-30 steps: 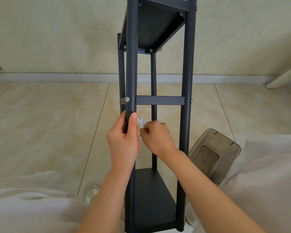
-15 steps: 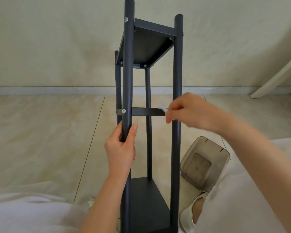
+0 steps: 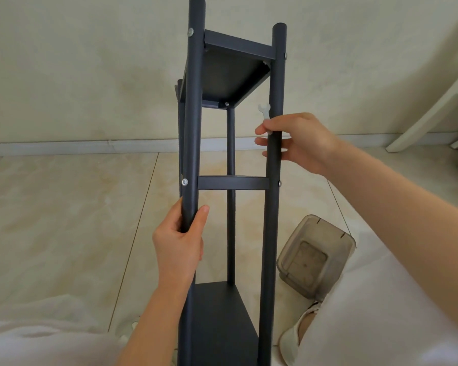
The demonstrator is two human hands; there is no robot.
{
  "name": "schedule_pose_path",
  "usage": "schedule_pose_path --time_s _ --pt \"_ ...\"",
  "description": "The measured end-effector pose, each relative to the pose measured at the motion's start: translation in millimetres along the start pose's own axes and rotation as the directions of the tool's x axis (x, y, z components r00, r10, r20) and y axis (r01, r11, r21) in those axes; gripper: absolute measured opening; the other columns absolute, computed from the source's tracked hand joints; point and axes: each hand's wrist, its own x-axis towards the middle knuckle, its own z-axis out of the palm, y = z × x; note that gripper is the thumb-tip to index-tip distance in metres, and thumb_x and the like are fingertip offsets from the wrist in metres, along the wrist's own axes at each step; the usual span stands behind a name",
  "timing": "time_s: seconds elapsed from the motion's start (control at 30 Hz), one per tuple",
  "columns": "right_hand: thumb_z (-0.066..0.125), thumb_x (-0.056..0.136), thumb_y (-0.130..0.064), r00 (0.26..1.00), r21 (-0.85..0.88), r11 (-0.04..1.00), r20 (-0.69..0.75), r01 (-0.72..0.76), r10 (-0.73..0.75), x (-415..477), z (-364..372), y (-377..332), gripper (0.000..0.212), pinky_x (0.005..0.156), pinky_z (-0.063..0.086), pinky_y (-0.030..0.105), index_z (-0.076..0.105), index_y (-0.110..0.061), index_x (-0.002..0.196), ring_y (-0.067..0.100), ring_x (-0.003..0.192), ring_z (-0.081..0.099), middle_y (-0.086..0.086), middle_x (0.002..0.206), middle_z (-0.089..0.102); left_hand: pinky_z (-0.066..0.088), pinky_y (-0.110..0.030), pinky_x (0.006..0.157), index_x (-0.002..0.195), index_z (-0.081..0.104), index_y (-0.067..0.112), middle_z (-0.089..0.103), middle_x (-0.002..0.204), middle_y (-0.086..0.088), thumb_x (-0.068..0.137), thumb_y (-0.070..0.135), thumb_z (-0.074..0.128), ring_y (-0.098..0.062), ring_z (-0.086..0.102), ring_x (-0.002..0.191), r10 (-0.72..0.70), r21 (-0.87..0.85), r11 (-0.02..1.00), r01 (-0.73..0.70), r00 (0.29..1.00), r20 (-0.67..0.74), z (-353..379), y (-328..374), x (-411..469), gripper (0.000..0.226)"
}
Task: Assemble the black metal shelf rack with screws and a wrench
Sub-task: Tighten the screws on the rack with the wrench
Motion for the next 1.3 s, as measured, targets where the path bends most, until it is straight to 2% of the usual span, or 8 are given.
schedule_pose_path --time_s 0.3,0.63,0.73,0.83,0.97,1.1,1.2,1.3 --pt "0.067 0.09 -0.017 0.993 0.112 0.988 0.041 0.107 -0.112 3 11 -1 0.016 0.08 0.054 0.03 0.08 -0.011 0.083 0.016 0.078 0.055 0.003 0.079 0.056 0.041 -0.024 0.043 0.078 0.061 0.027 0.047 0.053 0.007 0.092 0.035 0.066 -0.014 0.046 0.043 0.04 0.054 0.998 -0.037 0.997 -0.064 -3 -15 17 0.017" --pt "0.067 0.091 -0.012 0.954 0.153 0.956 0.129 0.249 -0.269 -12 25 -8 0.018 0.08 0.051 0.022 0.081 -0.016 0.081 0.014 0.087 0.058 0.008 0.098 0.061 0.045 -0.016 0.046 0.084 0.063 0.019 0.055 0.06 0.001 0.09 0.052 0.056 -0.016 0.053 0.046 0.131 0.129 0.984 -0.119 0.987 -0.094 -12 -36 38 0.034" --pt "0.068 0.091 -0.014 0.939 0.109 0.948 0.141 0.299 -0.313 -19 33 -9 0.016 0.082 0.051 0.021 0.081 -0.019 0.082 0.014 0.092 0.057 0.007 0.108 0.053 0.046 -0.014 0.052 0.088 0.063 0.017 0.06 0.064 0.005 0.087 0.063 0.047 -0.014 0.059 0.054 0.095 0.243 0.967 -0.077 0.994 -0.061 -15 -44 44 0.049" --pt "0.069 0.091 -0.015 0.933 0.075 0.941 0.127 0.331 -0.338 -23 42 -9 0.013 0.084 0.052 0.022 0.08 -0.019 0.086 0.014 0.099 0.057 0.003 0.114 0.05 0.055 -0.037 0.07 0.096 0.06 0.018 0.064 0.083 -0.002 0.099 0.051 0.043 -0.019 0.063 0.076 -0.007 0.384 0.923 -0.006 0.999 0.031 -17 -43 54 0.037" --pt "0.07 0.09 -0.018 0.937 0.038 0.942 0.092 0.334 -0.336 -23 49 -8 0.01 0.094 0.055 0.033 0.08 -0.019 0.09 0.025 0.111 0.057 0.004 0.117 0.052 0.043 -0.028 0.094 0.145 0.047 0.018 0.048 0.121 0.003 0.104 0.028 0.047 -0.014 0.047 0.114 0.07 0.485 0.874 -0.029 0.995 -0.065 -14 -20 46 0.043" --pt "0.071 0.09 -0.021 0.939 -0.03 0.939 0.042 0.343 -0.342 -22 53 -10 0.009 0.1 0.051 0.036 0.08 -0.022 0.09 0.021 0.111 0.055 0.003 0.111 0.055 0.043 -0.004 0.079 0.119 0.06 0.034 0.056 0.104 0.02 0.099 0.057 0.036 0.001 0.057 0.1 0.187 0.304 0.935 -0.184 0.982 0.019 3 8 -2 0.038" --pt "0.071 0.09 -0.022 0.934 -0.048 0.933 0.02 0.357 -0.356 -24 54 -11 0.009 0.089 0.054 0.023 0.079 -0.025 0.088 0.007 0.097 0.055 -0.001 0.116 0.05 0.052 -0.013 0.067 0.101 0.054 0.039 0.061 0.083 0.011 0.087 0.069 0.038 -0.009 0.064 0.077 0.037 0.211 0.974 -0.081 0.978 0.206 14 7 -25 0.036" --pt "0.071 0.089 -0.024 0.926 -0.095 0.921 0.026 0.378 -0.377 -25 53 -11 0.009 0.089 0.051 0.017 0.078 -0.028 0.088 0.005 0.105 0.052 -0.003 0.119 0.051 0.054 -0.027 0.049 0.093 0.052 0.034 0.056 0.064 -0.002 0.078 0.066 0.05 -0.021 0.059 0.053 -0.044 0.264 0.965 -0.015 0.975 0.219 18 -3 -24 0.035"
